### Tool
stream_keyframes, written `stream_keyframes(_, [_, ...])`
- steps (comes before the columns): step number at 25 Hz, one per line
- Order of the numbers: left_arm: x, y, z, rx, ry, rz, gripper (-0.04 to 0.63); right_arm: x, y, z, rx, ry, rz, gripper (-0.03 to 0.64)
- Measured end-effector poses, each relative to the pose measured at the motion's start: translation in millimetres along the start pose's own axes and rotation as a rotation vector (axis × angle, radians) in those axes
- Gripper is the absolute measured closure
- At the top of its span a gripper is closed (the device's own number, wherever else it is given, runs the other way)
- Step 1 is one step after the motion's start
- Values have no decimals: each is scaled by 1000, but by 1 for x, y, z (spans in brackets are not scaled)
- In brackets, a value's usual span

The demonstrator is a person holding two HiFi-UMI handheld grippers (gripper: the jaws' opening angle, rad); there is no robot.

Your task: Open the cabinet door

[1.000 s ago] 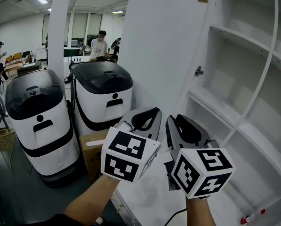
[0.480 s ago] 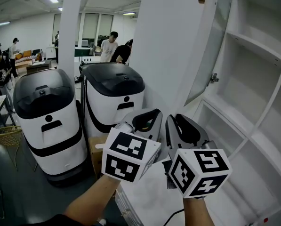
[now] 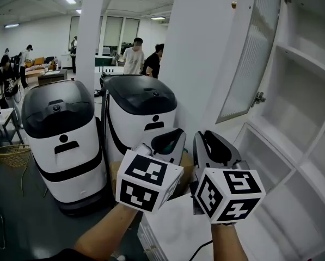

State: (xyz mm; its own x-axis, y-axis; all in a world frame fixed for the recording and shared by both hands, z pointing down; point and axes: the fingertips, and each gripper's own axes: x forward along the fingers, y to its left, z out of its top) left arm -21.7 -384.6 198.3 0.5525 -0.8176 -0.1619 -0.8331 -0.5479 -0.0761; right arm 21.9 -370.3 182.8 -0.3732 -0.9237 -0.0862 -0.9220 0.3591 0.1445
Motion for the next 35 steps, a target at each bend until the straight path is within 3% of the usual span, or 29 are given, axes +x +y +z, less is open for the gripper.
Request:
stream_keyframes(11, [-3, 31, -6, 12, 10, 35, 578, 38, 8, -2, 7, 4, 10, 537])
stream_keyframes(19, [3, 28, -10, 13, 19, 17, 578, 51, 8, -2, 24, 9, 41, 537])
stream_keyframes(28, [10, -2, -11, -1, 17, -24, 578, 20, -5, -5, 40, -4, 45, 546])
stream_keyframes(35, [19, -57, -12, -20, 27, -112, 578, -25, -44, -15, 53, 19, -42, 561])
